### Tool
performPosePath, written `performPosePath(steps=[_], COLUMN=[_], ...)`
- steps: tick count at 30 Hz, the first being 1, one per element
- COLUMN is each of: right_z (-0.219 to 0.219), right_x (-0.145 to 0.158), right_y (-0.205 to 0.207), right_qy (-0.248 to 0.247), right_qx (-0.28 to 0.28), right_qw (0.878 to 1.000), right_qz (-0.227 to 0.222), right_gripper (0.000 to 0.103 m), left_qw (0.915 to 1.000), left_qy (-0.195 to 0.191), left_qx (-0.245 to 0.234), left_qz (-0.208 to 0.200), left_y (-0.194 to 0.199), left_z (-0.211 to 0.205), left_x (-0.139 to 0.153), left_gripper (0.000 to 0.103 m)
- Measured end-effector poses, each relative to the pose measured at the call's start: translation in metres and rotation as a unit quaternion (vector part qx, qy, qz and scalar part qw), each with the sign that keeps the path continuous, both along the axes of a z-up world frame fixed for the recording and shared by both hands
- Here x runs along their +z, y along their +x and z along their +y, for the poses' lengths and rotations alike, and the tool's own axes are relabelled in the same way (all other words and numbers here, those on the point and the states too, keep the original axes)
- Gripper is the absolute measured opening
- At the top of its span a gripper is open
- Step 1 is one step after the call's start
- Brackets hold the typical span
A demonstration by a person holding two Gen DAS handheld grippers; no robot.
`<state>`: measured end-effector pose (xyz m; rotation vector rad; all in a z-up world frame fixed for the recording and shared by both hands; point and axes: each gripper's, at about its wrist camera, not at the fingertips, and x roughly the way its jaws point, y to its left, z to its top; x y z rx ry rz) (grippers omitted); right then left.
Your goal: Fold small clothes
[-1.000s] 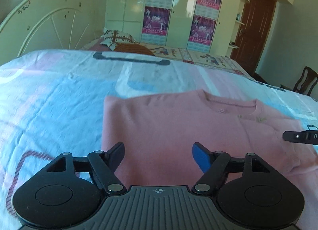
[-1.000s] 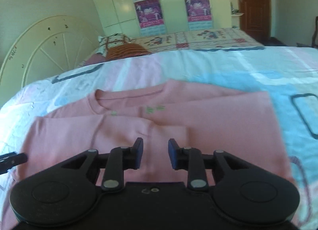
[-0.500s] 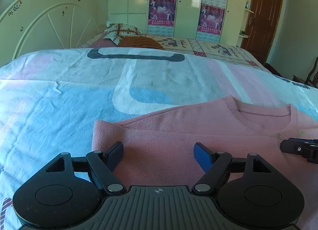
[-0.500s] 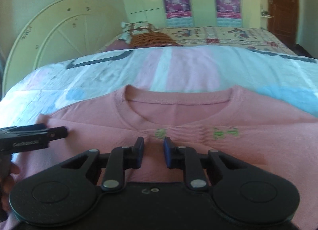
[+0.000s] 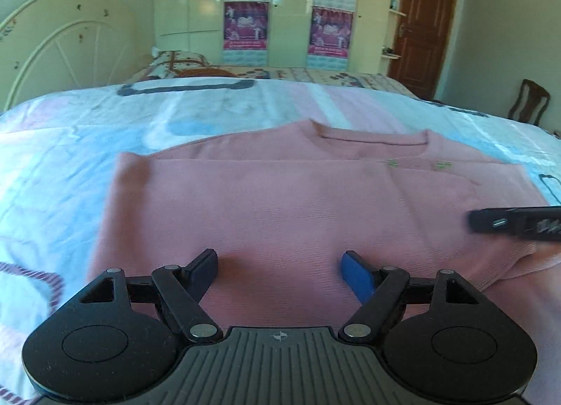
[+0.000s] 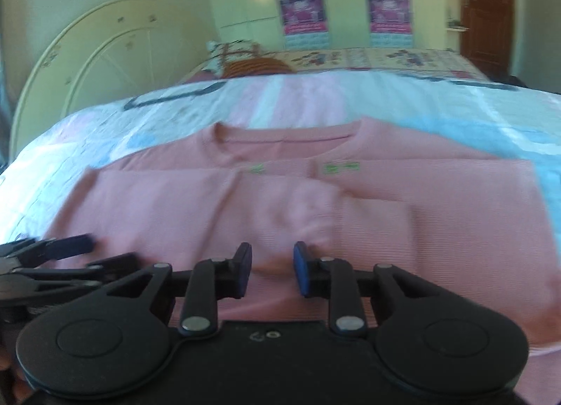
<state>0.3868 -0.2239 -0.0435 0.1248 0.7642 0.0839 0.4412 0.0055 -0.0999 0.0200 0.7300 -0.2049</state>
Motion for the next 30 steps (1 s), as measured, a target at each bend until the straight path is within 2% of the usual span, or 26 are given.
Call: performPosePath(steps=[2,4,5,8,10,14,19,21,23,25,26,28,29,30], right_z=[-0.02,-0.041,-0.052,-0.057,-0.054,-0.031,0.012,0.026,0.033,0.031,0.027,0.016,0.008,0.0], right_x=[0.002,-0.003,-0.006,-0.006,0.002,0.012,0.001,-0.005,-0.009,-0.008,-0.007,-0.004,-0.005,-0.007], right_y=[-0.008,-0.016,-0.021,-0.026,-0.031,-0.037,-0.029,-0.029,-0.031,-0.034,-0.035,-0.036,-0.037,-0.037], right_qy=[-0.007,-0.011,0.004,0.001,0.005,0.017,0.017,0.002,-0.016,-0.018,-0.018,-0.026,-0.015,0.006], right_qx=[-0.037,-0.062,-0.066,-0.07,-0.08,-0.056,0.016,0.035,0.041,0.042,0.037,0.005,-0.001,-0.003], right_qw=[0.999,0.998,0.998,0.997,0.997,0.998,1.0,0.999,0.999,0.999,0.999,1.0,1.0,1.0], right_qz=[0.003,0.015,0.017,0.021,0.009,-0.015,0.003,0.011,0.012,0.011,0.011,0.01,0.013,0.016], right_gripper=[0.027,0.024,0.022,0.023,0.027,0.028,0.029,0.03,0.03,0.025,0.021,0.021,0.016,0.016], left_qw=[0.9996,0.9995,0.9997,0.9993,0.9995,0.9997,1.0,0.9998,0.9993,0.9989,0.9987,0.9986,0.9987,0.9989], left_qy=[0.017,0.017,0.013,0.033,0.025,0.016,0.002,0.01,0.028,0.038,0.042,0.046,0.046,0.043], left_qx=[0.021,0.026,0.022,0.018,0.02,0.016,-0.003,-0.011,-0.017,-0.025,-0.027,-0.023,-0.019,-0.014], left_qz=[0.001,0.0,0.0,0.001,0.002,0.006,0.008,0.013,0.019,0.012,0.011,0.011,0.012,0.013], left_y=[-0.005,-0.012,-0.015,-0.02,-0.022,-0.023,-0.026,-0.029,-0.031,-0.036,-0.037,-0.039,-0.04,-0.041], left_z=[0.02,0.037,0.043,0.039,0.035,0.021,-0.006,-0.016,-0.02,-0.019,-0.016,-0.01,-0.004,0.001], left_x=[-0.003,-0.003,-0.003,0.001,0.007,0.01,0.012,0.008,0.001,0.0,0.0,0.001,0.001,0.0], left_gripper=[0.077,0.077,0.077,0.077,0.077,0.077,0.077,0.077,0.077,0.077,0.078,0.082,0.085,0.086])
